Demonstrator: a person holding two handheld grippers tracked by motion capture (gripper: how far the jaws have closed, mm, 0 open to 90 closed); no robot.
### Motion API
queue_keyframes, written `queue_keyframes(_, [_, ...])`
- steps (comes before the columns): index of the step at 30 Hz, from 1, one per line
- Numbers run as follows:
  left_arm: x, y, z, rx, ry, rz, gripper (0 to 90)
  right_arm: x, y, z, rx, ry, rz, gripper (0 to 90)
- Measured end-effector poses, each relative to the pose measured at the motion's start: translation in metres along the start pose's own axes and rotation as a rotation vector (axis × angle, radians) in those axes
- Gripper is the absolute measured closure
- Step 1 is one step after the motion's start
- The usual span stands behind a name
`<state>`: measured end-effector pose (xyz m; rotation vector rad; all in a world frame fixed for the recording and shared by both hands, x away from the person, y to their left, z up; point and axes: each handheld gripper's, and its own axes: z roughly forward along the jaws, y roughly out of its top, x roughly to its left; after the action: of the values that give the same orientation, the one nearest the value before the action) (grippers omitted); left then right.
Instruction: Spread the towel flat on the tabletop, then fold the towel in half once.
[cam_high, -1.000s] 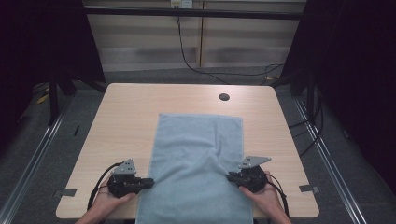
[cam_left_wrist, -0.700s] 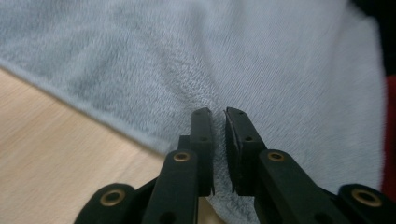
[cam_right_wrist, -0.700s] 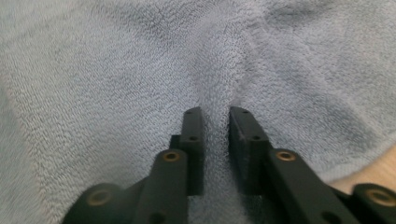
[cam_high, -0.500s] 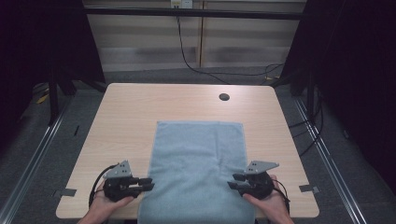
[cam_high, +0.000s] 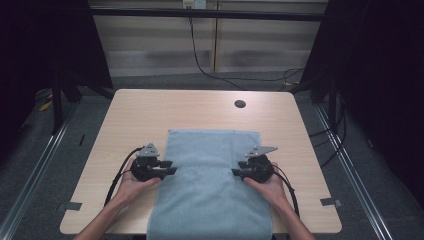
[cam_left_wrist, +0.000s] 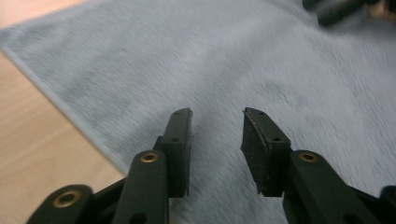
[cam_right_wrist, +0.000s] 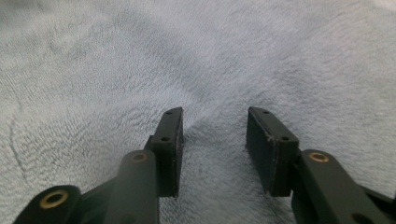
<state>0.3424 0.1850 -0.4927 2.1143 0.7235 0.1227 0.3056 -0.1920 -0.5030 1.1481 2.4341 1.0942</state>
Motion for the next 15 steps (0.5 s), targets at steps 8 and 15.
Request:
queue_keyframes(8, [0.007,-0.01,0.003,0.047,0.001,-0.017,59.2,0.016,-0.007,-0.009,0.028,0.011,-0.045,56.6])
queue_keyframes(15, [-0.012,-0.025,-0.011,0.062,-0.027,0.015,60.5,0.022,-0.017,-0.019,0.025,0.053,-0.036,56.5])
